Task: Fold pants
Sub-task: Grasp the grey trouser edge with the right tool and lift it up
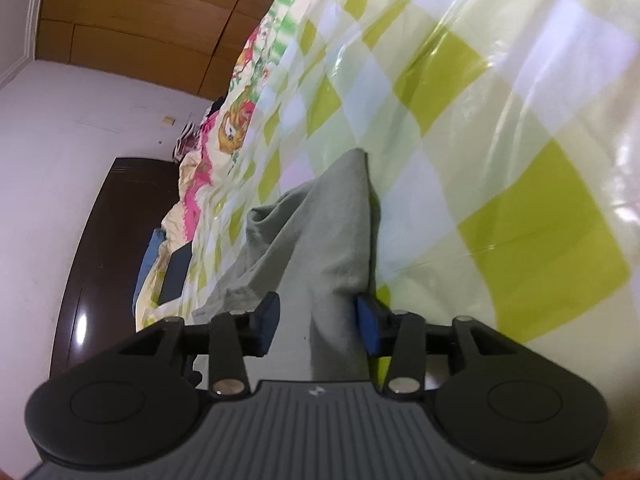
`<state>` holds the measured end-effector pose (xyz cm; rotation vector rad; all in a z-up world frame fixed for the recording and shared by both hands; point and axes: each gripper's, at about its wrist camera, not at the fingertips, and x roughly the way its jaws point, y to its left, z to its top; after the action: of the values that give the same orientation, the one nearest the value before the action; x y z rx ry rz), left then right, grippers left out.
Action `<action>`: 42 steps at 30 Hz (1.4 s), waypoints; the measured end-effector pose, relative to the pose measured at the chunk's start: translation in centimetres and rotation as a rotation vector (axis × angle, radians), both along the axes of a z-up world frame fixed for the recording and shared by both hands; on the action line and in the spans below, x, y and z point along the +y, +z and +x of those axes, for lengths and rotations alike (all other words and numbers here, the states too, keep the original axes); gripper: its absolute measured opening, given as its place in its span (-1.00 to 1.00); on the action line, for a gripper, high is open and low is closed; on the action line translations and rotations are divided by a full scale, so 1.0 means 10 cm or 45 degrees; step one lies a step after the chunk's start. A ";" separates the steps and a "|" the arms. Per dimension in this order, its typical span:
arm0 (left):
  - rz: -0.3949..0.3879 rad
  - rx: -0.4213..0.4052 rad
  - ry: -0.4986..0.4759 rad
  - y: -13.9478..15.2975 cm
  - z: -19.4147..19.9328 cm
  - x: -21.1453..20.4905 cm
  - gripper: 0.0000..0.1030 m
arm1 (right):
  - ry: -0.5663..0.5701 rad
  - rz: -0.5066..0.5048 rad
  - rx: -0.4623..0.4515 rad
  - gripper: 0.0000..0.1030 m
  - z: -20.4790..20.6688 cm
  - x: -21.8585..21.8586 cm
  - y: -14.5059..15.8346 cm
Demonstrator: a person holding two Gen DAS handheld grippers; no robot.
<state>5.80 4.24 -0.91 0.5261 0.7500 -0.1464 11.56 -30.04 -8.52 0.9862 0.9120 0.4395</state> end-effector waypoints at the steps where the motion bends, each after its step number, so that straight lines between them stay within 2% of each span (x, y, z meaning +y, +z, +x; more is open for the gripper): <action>1: -0.006 0.000 0.002 0.00 0.01 0.00 0.62 | 0.003 0.010 -0.003 -0.16 0.05 0.03 -0.02; 5: -0.051 -0.009 0.009 0.03 0.04 0.00 0.62 | 0.004 0.118 0.021 -0.20 0.28 0.13 -0.16; 7: -0.061 -0.006 0.019 0.02 0.08 -0.01 0.62 | -0.020 0.163 0.039 -0.35 0.33 0.20 -0.24; 9: -0.049 -0.002 0.018 0.00 0.11 -0.05 0.62 | -0.026 0.140 0.047 -0.69 0.31 0.25 -0.24; 12: -0.020 0.008 0.013 -0.05 0.12 -0.13 0.61 | -0.035 0.073 0.031 -0.85 0.22 0.16 -0.20; 17: -0.046 0.041 -0.008 -0.08 0.06 -0.32 0.59 | -0.088 0.094 -0.003 -0.86 0.04 -0.10 -0.13; 19: -0.016 0.028 -0.046 -0.09 -0.02 -0.48 0.59 | -0.111 0.094 -0.008 -0.86 -0.01 -0.23 -0.10; 28: -0.088 0.070 -0.219 0.07 -0.44 -1.01 0.58 | -0.210 -0.100 0.035 -0.87 -0.25 -0.82 0.26; 31: -0.110 0.045 -0.242 0.14 -0.53 -1.03 0.58 | -0.179 -0.174 0.032 -0.86 -0.27 -0.81 0.32; 33: -0.138 0.029 -0.232 0.17 -0.56 -0.96 0.60 | -0.173 -0.168 0.038 -0.75 -0.26 -0.76 0.28; 38: -0.193 -0.042 -0.190 0.23 -0.55 -0.78 0.61 | -0.228 -0.165 0.061 -0.74 -0.30 -0.75 0.16; 42: -0.240 -0.127 -0.186 0.20 -0.44 -0.86 0.61 | -0.264 -0.179 0.097 -0.73 -0.33 -0.74 0.19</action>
<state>1.42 -4.35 1.12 0.4051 0.5929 -0.3215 8.25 -37.43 -6.61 0.9621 0.8855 0.1614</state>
